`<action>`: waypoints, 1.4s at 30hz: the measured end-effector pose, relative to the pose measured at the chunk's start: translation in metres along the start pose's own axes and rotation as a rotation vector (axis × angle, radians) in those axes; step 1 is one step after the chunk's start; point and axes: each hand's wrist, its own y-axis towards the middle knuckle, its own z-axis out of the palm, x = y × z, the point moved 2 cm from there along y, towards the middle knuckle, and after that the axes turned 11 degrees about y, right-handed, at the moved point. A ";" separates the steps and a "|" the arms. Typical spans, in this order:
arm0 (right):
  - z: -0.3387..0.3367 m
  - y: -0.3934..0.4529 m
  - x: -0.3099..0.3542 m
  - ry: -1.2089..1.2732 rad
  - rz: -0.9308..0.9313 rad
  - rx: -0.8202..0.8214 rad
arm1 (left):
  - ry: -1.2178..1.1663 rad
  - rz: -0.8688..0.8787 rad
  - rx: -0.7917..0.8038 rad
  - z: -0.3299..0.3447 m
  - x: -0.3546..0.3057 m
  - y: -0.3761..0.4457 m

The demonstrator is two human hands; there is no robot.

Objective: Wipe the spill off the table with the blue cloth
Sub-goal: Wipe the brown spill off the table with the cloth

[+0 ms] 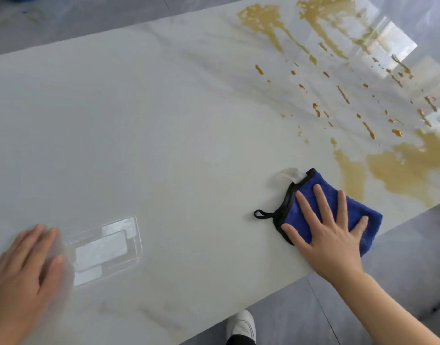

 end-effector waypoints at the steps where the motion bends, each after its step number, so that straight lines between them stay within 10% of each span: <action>1: 0.000 0.000 0.000 0.000 -0.001 0.014 | -0.051 -0.011 0.026 -0.005 -0.006 -0.001; 8: 0.004 0.001 -0.004 -0.010 -0.041 0.049 | -0.174 0.274 -0.231 -0.039 -0.120 -0.024; 18: -0.015 0.007 0.002 -0.028 -0.067 0.062 | -0.102 0.460 -0.071 -0.037 -0.328 -0.004; 42: -0.029 0.057 -0.050 -0.073 -0.233 -0.068 | 0.044 0.426 -0.119 -0.014 -0.373 0.040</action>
